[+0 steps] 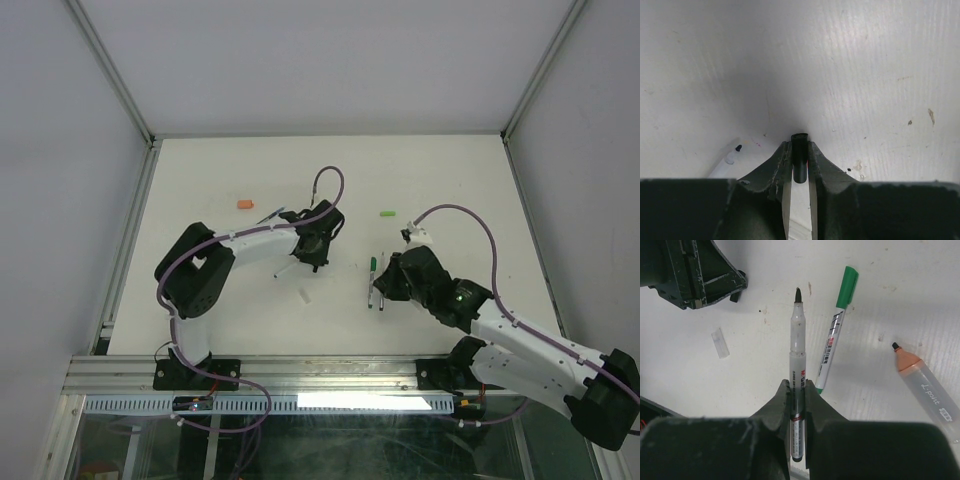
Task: Insert the pens into the pen caps
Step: Insert the pen cap onto the pen.
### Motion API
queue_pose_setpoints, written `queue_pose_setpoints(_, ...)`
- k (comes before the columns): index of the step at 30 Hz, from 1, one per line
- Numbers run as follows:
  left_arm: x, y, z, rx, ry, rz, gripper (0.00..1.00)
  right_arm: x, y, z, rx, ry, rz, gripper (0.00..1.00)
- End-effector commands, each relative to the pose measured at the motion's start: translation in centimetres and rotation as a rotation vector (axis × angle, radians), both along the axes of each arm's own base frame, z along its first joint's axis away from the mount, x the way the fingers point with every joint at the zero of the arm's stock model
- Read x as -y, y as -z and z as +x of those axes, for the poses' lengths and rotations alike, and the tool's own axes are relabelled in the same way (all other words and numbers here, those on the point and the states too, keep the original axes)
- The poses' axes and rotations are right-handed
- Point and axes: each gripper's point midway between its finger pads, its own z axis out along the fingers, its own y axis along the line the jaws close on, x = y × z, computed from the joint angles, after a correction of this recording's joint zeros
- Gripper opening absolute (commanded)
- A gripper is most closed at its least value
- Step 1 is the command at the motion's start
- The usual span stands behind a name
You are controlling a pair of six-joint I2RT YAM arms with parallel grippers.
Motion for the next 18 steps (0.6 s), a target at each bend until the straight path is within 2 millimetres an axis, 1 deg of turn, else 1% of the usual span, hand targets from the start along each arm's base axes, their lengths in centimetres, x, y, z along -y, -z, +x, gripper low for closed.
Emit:
queue_pose_setpoints(1, 2.0, -1.8, -1.6, -0.016, 0.135, -0.095, 0.17, -1.6, -1.4, 0.9, 0.024, -0.002, 0.084, 0.00)
queue_pose_setpoints(4, 2.2, -1.8, -2.5, -0.034, 0.172, -0.092, 0.17, -1.9, -1.3, 0.9, 0.020, -0.006, 0.087, 0.00)
queue_pose_setpoints(9, 3.2, -2.0, -3.8, -0.055, 0.239, -0.110, 0.17, -1.9, -1.3, 0.9, 0.019, -0.008, 0.086, 0.00)
queue_pose_setpoints(13, 3.1, -1.4, -4.2, -0.065, 0.256, -0.059, 0.18, -2.0, -1.2, 0.8, 0.012, -0.013, 0.091, 0.00)
queue_pose_setpoints(18, 2.7, -0.2, -4.6, -0.088, 0.268, 0.010, 0.22, -1.9, -1.2, 0.7, 0.008, -0.007, 0.098, 0.00)
